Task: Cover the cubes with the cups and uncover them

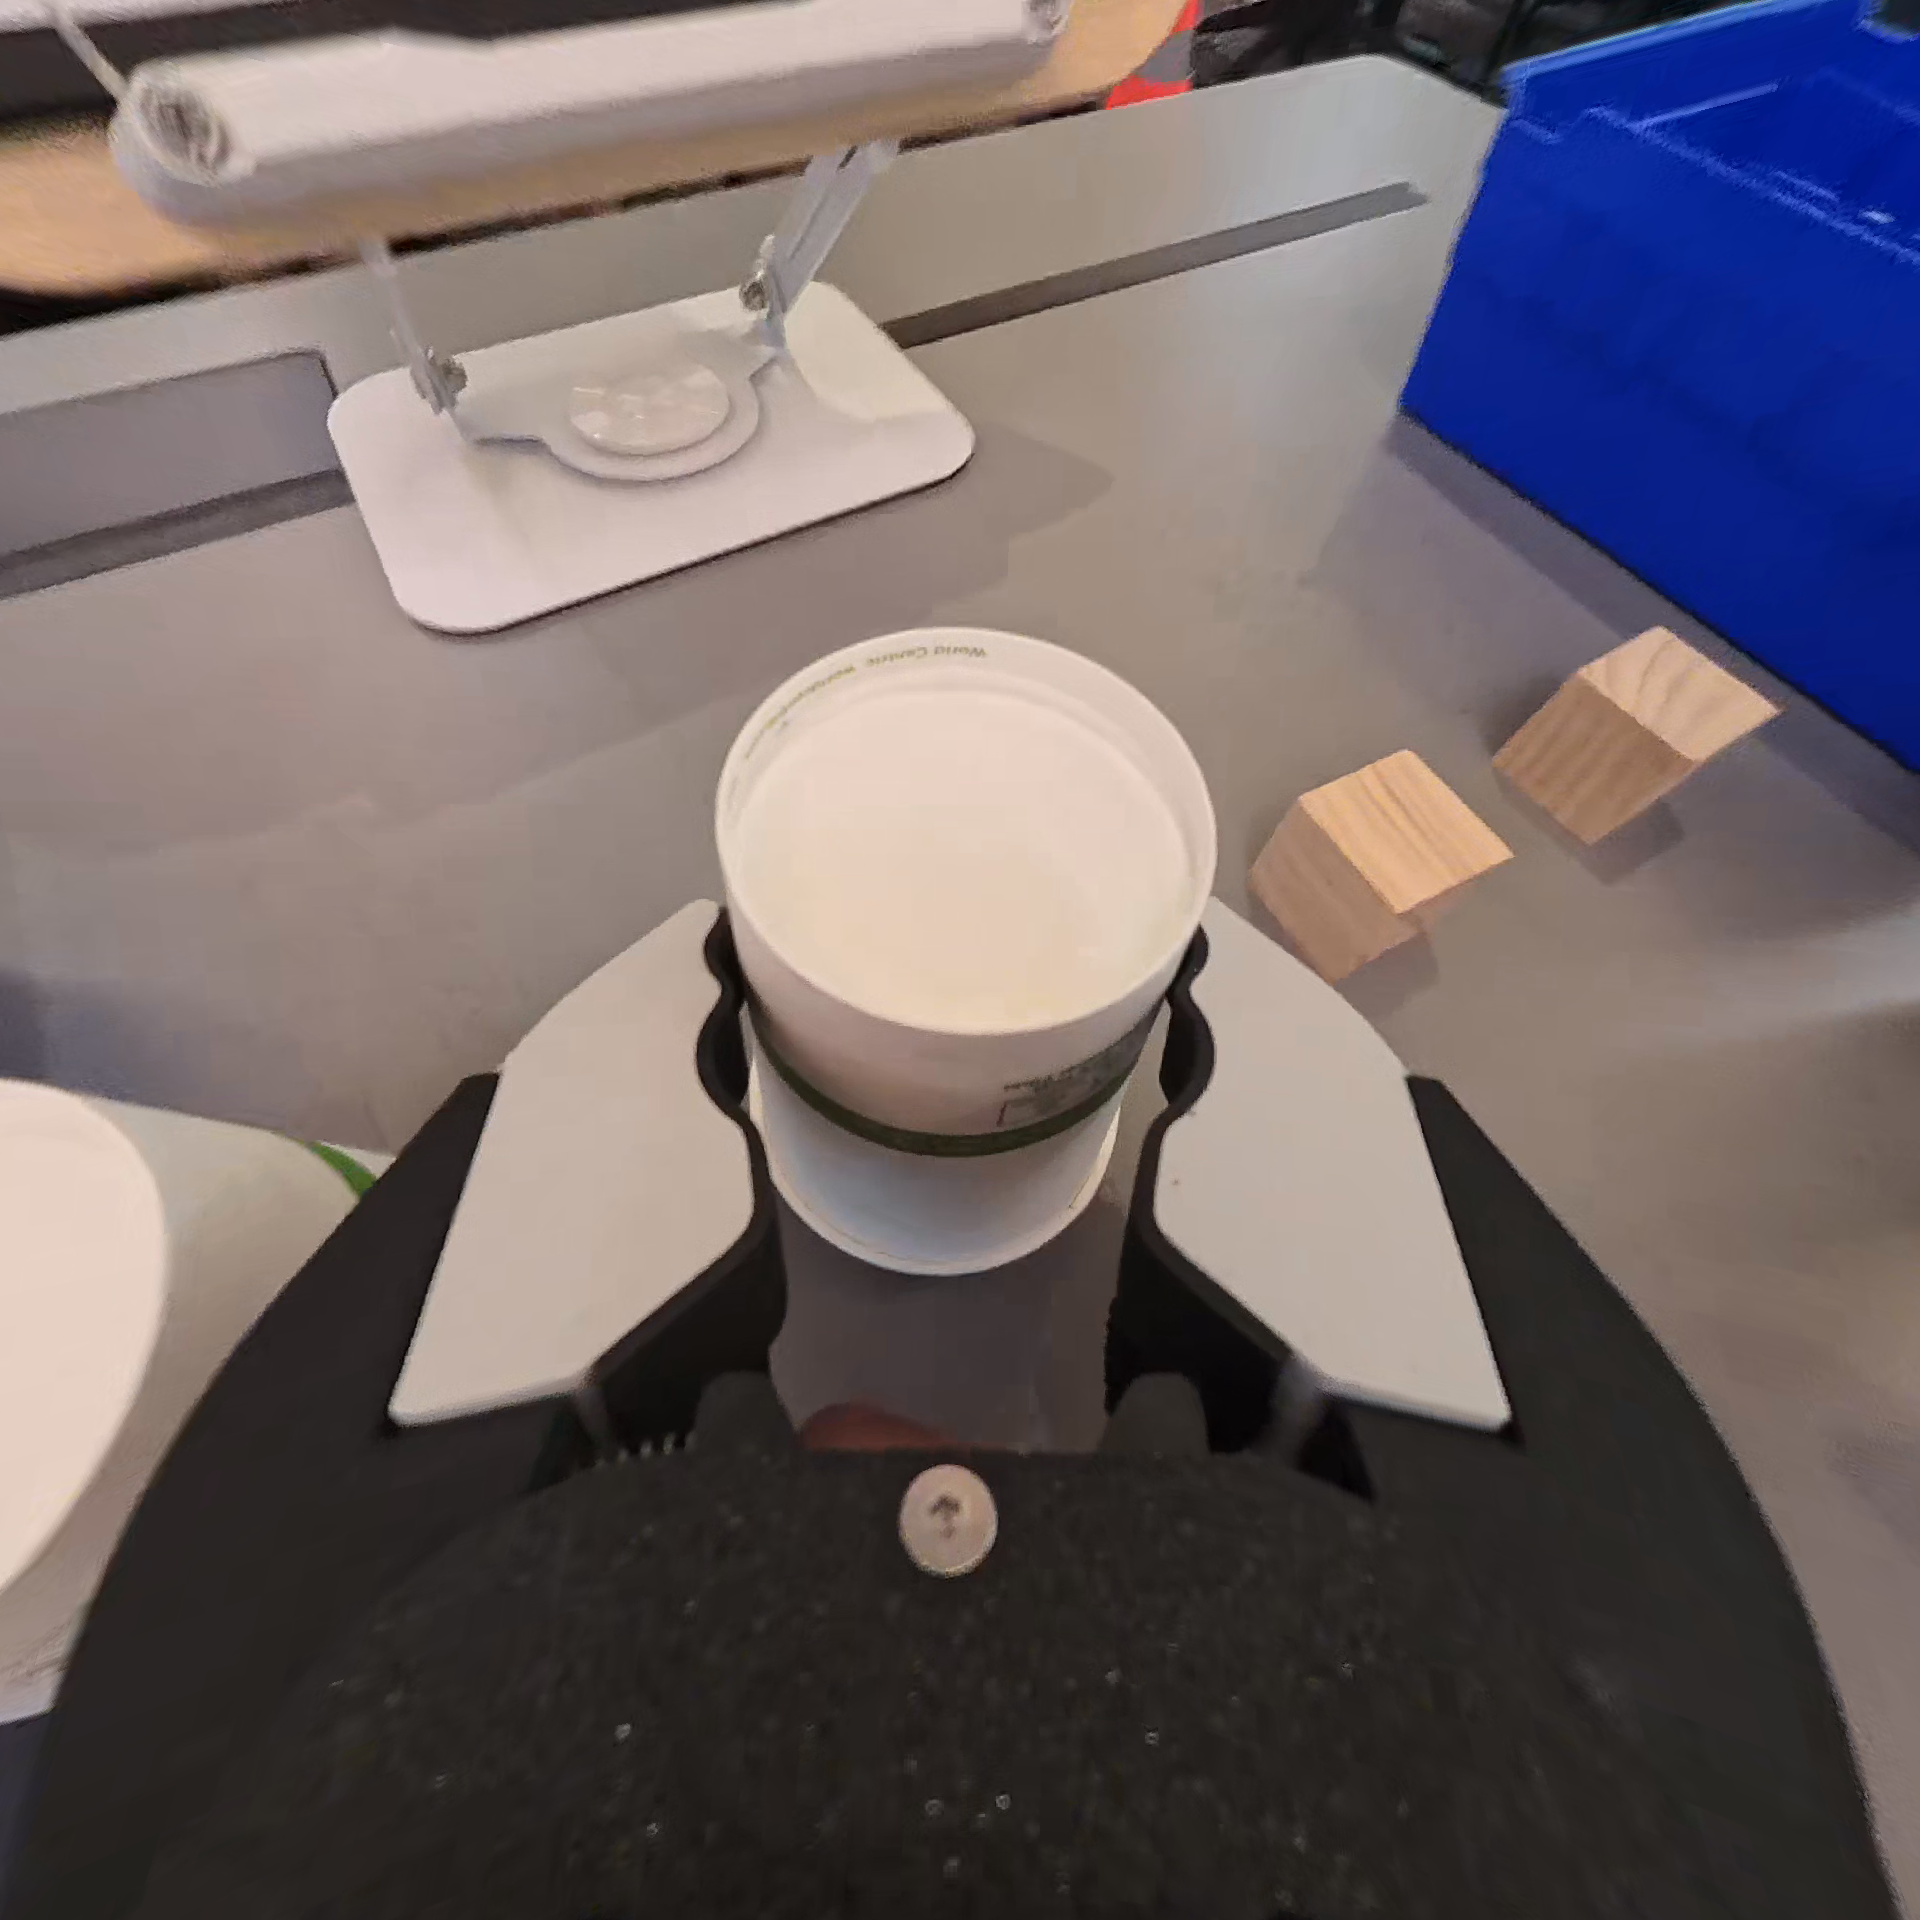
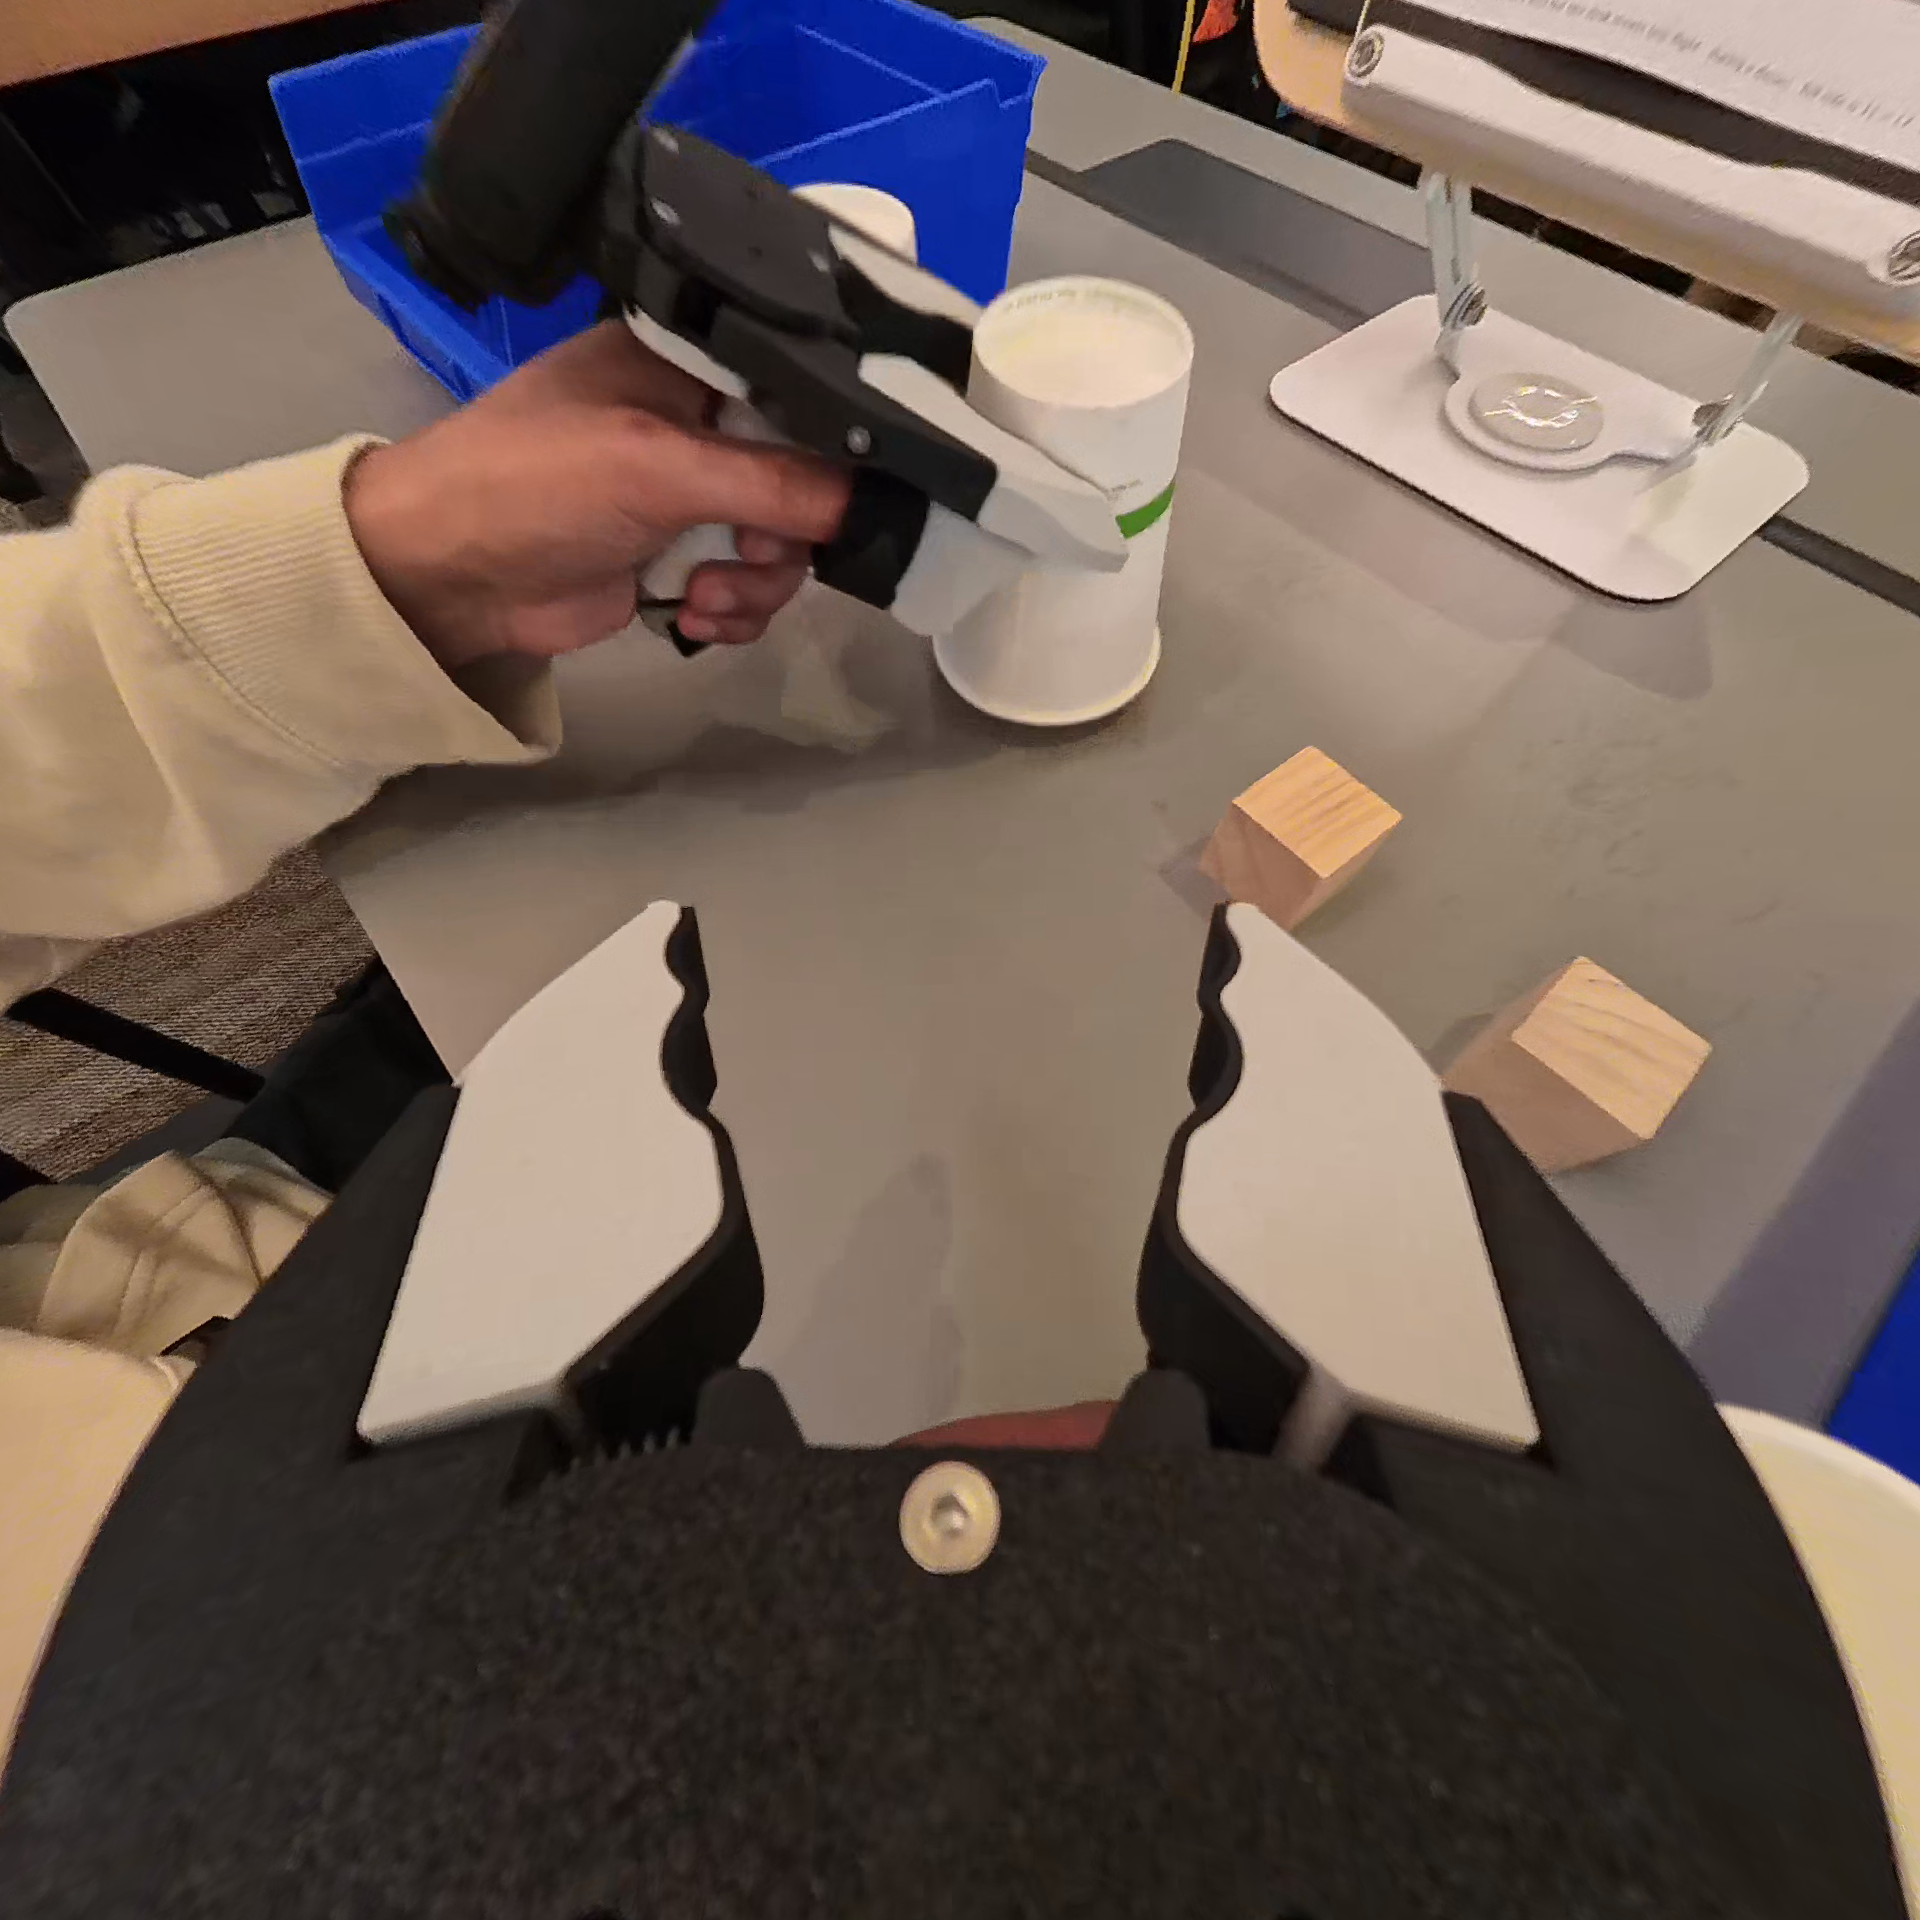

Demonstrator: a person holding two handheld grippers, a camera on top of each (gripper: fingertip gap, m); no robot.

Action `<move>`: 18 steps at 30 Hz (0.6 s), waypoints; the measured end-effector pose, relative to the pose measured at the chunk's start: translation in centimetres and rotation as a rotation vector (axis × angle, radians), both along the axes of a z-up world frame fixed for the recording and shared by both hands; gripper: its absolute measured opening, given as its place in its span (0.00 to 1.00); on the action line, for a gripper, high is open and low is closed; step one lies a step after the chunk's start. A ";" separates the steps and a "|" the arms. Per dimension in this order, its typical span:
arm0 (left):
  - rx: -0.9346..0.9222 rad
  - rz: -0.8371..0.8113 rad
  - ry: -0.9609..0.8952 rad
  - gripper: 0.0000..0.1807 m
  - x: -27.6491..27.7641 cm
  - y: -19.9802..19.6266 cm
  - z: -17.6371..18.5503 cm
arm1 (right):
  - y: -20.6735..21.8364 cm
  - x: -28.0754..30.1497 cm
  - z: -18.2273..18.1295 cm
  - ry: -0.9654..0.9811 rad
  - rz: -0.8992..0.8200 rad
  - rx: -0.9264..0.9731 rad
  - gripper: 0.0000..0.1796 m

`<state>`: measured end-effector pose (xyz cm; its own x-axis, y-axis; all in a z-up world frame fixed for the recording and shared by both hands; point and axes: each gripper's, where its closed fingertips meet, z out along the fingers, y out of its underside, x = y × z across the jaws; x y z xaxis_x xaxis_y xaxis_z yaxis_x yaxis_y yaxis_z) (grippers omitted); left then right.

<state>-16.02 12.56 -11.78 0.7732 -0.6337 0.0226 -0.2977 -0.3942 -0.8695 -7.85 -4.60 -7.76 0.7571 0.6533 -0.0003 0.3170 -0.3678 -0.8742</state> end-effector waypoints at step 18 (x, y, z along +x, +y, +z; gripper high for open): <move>0.186 -0.609 -0.306 0.44 -1.8 -12.3 14.2 | -1.1 -3.9 2.4 0.308 0.173 0.042 0.43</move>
<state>-17.82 0.23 2.46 0.2565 -0.9660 0.0317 -0.1497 -0.0721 -0.9861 -11.74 -5.70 -5.34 0.6036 0.7763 -0.1819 0.0910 -0.2938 -0.9515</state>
